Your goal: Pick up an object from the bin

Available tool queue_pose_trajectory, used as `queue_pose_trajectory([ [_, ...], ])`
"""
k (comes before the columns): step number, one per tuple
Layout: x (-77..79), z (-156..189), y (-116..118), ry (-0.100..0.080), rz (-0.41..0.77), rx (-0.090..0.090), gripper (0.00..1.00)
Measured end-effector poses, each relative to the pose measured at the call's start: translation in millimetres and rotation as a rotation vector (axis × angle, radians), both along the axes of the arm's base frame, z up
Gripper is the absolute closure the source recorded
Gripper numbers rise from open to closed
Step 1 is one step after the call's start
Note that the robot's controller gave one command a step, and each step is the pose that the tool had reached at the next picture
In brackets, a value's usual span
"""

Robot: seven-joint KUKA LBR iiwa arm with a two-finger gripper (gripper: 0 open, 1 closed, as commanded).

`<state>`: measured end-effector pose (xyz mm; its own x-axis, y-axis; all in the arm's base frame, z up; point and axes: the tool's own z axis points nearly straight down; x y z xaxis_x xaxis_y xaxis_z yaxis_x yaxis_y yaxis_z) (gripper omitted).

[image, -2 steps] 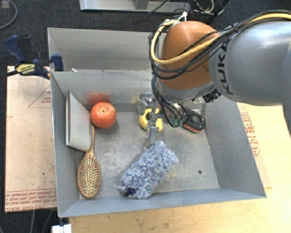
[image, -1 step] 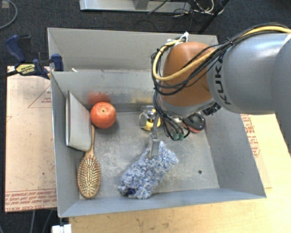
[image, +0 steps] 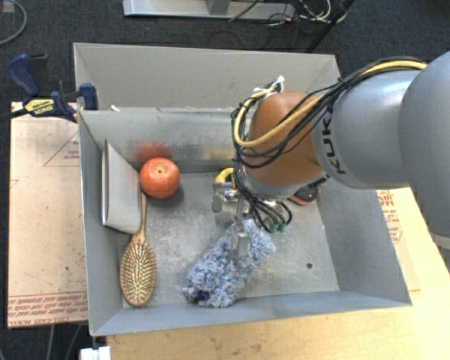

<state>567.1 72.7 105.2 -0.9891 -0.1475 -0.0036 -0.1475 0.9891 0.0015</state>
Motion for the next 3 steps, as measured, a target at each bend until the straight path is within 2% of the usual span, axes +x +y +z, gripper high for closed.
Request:
queue_pose_trajectory([
  [1, -15.7, -31.2, 4.2, -0.005, 0.211, 0.002, 1.00],
  [2, -15.6, -31.2, 4.2, -0.005, 0.211, 0.002, 1.00],
  [3, -18.3, 95.4, -6.5, -0.008, 0.231, 0.003, 1.00],
])
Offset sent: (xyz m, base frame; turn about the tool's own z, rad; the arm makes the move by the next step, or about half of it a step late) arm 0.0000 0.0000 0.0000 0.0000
